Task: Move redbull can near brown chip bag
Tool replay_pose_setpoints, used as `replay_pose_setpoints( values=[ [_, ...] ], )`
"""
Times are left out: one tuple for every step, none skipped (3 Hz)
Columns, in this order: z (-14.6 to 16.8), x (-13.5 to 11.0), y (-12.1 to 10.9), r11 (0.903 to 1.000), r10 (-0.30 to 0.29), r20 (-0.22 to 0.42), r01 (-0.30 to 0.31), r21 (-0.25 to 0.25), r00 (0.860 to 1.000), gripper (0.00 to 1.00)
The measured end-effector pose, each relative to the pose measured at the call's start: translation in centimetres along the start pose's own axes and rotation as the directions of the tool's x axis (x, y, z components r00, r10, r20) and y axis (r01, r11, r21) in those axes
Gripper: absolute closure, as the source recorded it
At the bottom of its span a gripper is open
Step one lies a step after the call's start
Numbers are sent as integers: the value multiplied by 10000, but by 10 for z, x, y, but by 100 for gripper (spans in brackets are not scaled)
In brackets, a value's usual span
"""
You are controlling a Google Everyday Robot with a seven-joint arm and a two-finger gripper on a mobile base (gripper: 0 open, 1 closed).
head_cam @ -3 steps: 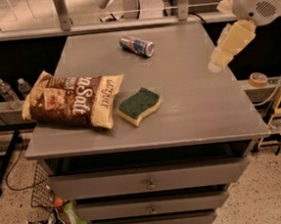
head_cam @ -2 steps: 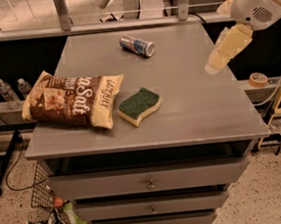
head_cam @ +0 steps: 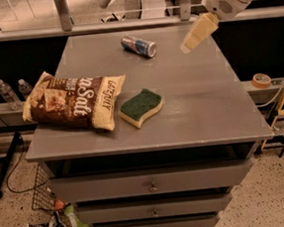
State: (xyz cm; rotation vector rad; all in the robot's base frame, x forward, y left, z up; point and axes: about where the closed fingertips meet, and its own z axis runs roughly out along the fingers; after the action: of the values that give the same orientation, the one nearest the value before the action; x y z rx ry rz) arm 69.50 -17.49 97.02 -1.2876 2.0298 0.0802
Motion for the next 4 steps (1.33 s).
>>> replay_pose_setpoints(
  values=[
    [40,-23,-28,9985,549,193,-547,-84,9983,0],
    [79,-48,-38,9942,1056,229,-1052,-217,9941,0],
    [121,-69,-33,9869,1553,147,-1544,-463,9878,0],
    [161,-75,-24,9738,2161,-217,-2171,-684,9761,0]
  ],
)
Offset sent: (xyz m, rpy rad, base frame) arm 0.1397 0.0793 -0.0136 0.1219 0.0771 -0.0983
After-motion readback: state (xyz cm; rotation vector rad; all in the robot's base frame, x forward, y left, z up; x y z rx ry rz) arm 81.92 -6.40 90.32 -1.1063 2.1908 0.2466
